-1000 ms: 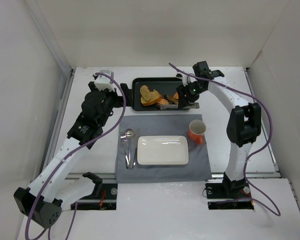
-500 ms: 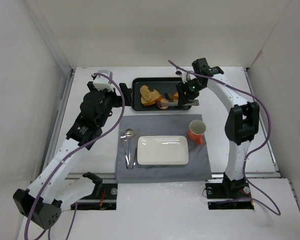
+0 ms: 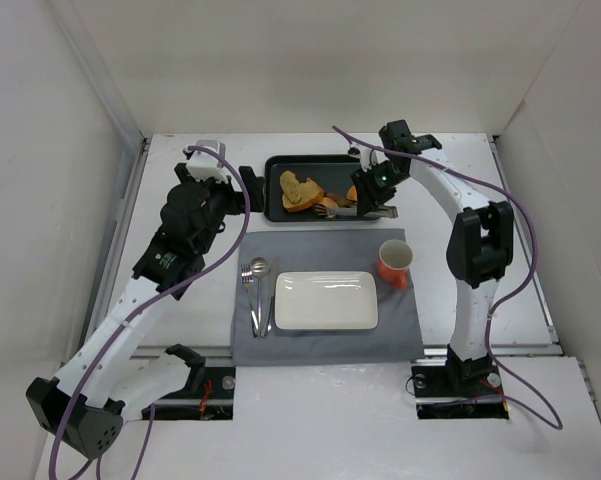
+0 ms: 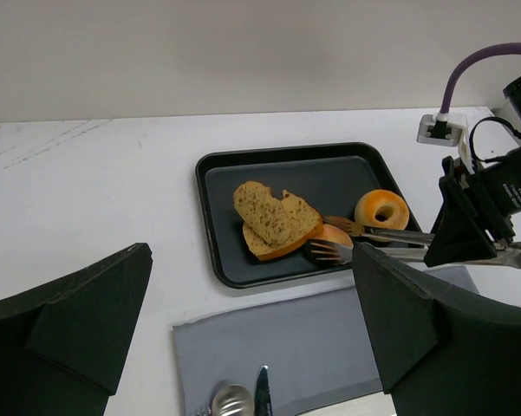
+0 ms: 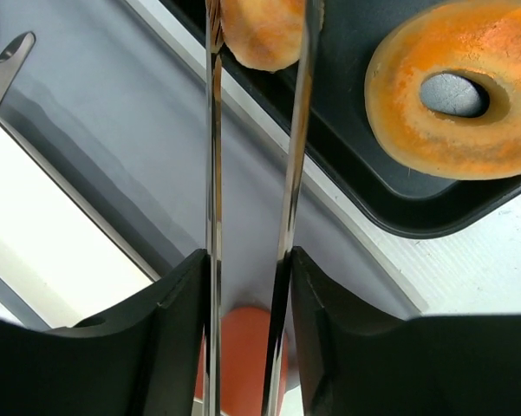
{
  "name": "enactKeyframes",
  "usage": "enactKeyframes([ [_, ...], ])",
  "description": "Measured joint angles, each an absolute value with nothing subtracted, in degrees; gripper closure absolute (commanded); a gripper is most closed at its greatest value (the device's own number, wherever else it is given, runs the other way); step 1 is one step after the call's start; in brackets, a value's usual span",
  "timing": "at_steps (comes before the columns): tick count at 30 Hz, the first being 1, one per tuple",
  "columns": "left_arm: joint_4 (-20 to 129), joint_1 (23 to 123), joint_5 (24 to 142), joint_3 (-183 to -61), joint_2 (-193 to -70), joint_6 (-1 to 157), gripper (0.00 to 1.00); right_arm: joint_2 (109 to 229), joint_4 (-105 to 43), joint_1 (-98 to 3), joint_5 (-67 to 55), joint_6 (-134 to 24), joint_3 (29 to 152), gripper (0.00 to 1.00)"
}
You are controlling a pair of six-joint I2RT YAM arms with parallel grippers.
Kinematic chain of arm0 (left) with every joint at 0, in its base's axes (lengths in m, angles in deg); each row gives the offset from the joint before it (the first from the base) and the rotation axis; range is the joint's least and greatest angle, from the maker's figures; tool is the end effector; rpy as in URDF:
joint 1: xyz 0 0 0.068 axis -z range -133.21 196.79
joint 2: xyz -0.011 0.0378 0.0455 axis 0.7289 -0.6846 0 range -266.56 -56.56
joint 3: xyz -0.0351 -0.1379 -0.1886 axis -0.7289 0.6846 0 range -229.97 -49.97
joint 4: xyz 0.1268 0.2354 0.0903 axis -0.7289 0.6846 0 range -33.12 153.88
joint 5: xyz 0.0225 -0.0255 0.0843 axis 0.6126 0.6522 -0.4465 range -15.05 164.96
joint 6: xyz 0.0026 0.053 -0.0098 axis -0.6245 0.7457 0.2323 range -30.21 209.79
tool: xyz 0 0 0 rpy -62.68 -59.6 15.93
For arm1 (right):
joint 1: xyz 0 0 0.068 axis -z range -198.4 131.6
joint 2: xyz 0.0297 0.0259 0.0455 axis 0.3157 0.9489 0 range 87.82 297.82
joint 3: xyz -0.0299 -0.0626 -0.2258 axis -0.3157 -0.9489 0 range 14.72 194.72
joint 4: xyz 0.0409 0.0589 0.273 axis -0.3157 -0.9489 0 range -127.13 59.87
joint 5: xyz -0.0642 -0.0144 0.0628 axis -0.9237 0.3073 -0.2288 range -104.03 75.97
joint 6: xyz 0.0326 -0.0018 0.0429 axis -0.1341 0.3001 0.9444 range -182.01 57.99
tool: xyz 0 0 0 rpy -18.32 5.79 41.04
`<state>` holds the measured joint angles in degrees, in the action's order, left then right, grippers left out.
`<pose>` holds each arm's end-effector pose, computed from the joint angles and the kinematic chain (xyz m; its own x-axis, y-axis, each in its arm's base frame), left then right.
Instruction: Place the bread
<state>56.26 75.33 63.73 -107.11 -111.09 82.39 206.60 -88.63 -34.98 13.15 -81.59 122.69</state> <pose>0.2332 -0.1190 0.3758 0.0108 -0.1498 -0.9887 0.3018 0.9431 -0.1396 0.4169 0.1410 0.2215 -0.7079 -0.5217 -0.4762 -0.6853 0.6705 0.2842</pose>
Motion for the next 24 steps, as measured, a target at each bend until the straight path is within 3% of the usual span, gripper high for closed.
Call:
enactKeyframes([
  [24,56.26,75.33,63.73,-107.11,-110.60,82.39,0.00,203.43,-88.70,-34.98,9.63,-81.28,122.69,0.62],
])
